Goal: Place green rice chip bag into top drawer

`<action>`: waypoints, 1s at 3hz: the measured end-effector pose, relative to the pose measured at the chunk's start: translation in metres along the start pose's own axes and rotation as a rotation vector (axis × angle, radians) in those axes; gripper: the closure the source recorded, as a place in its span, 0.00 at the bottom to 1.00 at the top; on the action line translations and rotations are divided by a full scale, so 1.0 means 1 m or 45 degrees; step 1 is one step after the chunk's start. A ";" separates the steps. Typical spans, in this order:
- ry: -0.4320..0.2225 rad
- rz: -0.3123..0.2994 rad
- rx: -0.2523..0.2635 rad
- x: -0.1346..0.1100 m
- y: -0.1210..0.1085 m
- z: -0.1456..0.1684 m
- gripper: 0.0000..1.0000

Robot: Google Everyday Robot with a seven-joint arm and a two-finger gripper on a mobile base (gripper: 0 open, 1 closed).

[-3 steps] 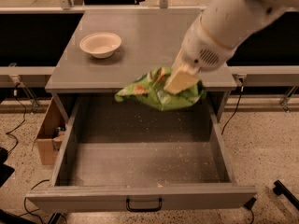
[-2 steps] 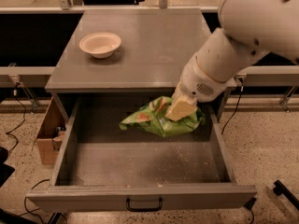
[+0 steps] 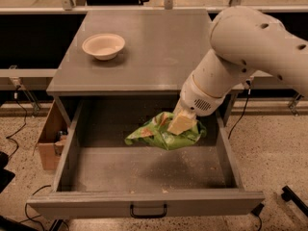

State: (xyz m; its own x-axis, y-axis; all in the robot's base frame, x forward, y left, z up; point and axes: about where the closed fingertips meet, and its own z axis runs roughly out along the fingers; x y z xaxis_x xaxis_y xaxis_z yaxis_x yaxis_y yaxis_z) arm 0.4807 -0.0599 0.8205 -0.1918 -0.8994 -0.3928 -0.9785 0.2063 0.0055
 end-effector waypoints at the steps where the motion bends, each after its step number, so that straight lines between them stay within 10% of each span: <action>1: 0.001 -0.002 0.001 -0.001 0.001 0.000 0.61; 3: 0.004 -0.008 0.003 -0.002 0.003 -0.001 0.15</action>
Offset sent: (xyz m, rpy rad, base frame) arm -0.0008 0.0006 0.0005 -0.0012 -0.0012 0.0015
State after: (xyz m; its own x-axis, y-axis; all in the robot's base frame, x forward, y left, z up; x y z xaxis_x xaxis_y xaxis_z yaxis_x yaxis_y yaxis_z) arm 0.4783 -0.0580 0.8221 -0.1859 -0.9017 -0.3903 -0.9795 0.2014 0.0013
